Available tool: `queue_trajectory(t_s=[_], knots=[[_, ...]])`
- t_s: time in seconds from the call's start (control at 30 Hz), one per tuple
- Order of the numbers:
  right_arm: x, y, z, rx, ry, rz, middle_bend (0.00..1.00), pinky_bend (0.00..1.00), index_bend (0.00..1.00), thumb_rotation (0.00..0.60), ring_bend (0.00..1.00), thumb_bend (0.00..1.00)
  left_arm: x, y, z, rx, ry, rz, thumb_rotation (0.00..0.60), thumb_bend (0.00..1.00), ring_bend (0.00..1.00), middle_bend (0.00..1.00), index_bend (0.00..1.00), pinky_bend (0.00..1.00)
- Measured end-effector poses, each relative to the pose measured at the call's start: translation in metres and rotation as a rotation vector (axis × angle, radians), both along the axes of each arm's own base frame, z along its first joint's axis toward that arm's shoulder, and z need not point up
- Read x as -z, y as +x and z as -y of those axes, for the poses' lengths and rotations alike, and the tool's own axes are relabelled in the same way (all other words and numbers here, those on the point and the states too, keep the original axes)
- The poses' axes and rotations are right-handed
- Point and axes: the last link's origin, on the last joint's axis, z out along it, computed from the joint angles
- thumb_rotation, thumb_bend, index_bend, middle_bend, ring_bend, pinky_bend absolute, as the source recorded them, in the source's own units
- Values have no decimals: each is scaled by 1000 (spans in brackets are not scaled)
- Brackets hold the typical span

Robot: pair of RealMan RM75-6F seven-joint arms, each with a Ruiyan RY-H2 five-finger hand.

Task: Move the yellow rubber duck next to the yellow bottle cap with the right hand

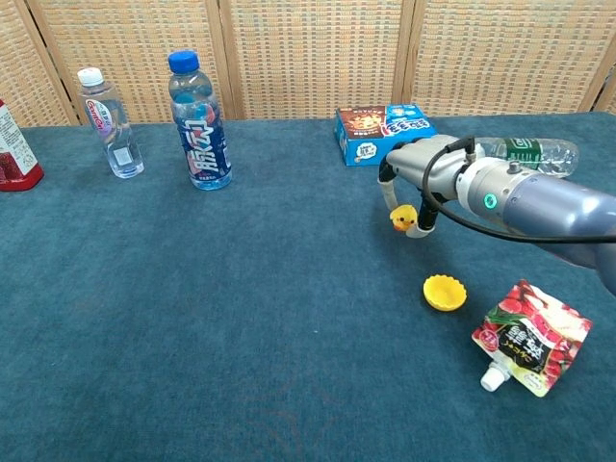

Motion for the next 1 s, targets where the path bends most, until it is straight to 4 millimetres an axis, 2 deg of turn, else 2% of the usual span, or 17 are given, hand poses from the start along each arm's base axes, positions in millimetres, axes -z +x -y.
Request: queue_trajectory(t_s=[0.27,0.5,0.67,1.0], knots=[[-8,9,-49,-50,7,3,152,52,494,600,0,215,2,2,3,13,-24,17,600,84,0,0,0,0],[-21,3,-90,-71,-5,-26,152,52,494,600,0,214,1,6,6,34,-23,28,600,84,0,0,0,0],[-22,0,-102,-79,5,-35,152,52,494,600,0,214,0,9,8,44,-23,30,600,84,0,0,0,0],[-17,0,-105,-75,19,-31,152,52,494,600,0,213,0,9,10,44,-22,28,600,84,0,0,0,0]])
